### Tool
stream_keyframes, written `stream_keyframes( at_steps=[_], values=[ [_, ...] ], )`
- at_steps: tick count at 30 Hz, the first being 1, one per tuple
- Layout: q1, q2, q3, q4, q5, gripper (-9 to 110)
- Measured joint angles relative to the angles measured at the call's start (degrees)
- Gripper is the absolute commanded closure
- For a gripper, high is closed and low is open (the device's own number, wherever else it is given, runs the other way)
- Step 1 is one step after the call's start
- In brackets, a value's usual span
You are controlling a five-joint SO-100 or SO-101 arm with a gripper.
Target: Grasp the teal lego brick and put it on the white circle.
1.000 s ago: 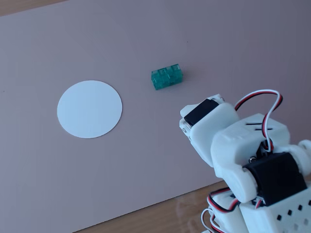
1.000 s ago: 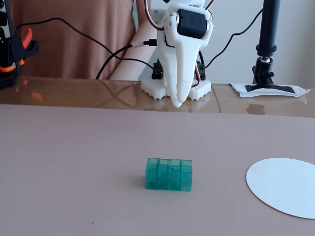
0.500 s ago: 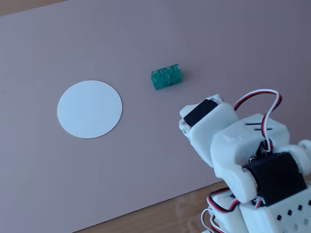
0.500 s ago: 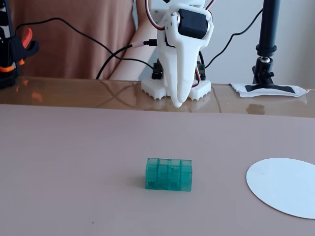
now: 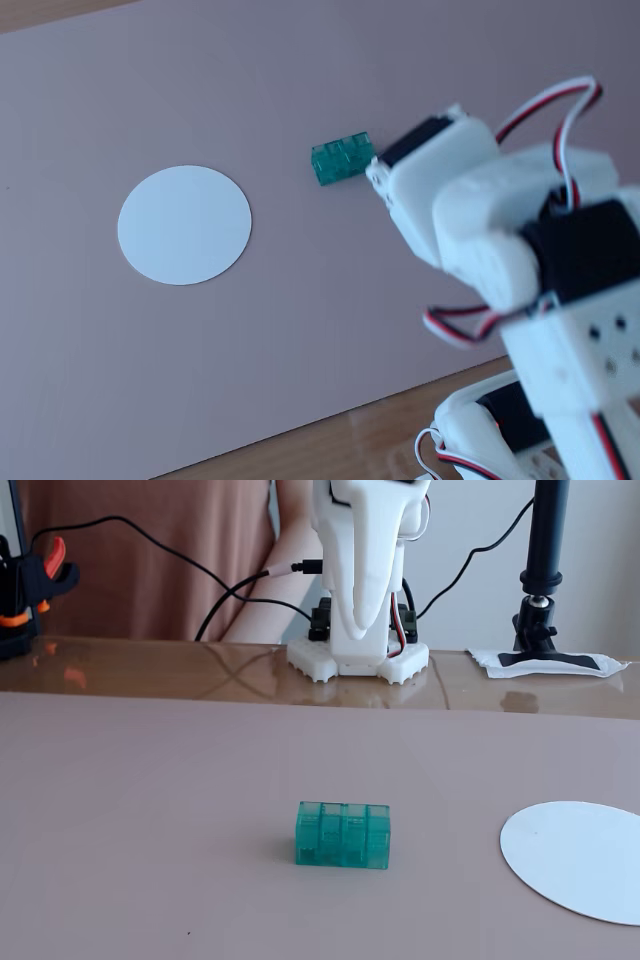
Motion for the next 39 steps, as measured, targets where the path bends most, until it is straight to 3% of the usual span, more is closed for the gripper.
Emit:
stream_keyframes(
  at_steps=[5,11,16,26,31,39],
  values=[
    [1.23,-22.24,-15.91,0.00,1.58,102],
    [1.23,-44.30,-30.23,3.60,1.58,80],
    [2.02,-57.57,-36.30,5.19,-0.62,76],
    [3.43,-79.54,-47.20,5.45,-3.25,80],
    [3.34,-85.34,-53.00,7.47,-5.10,101],
    [2.81,-87.54,-55.37,9.67,-6.15,102]
  ],
)
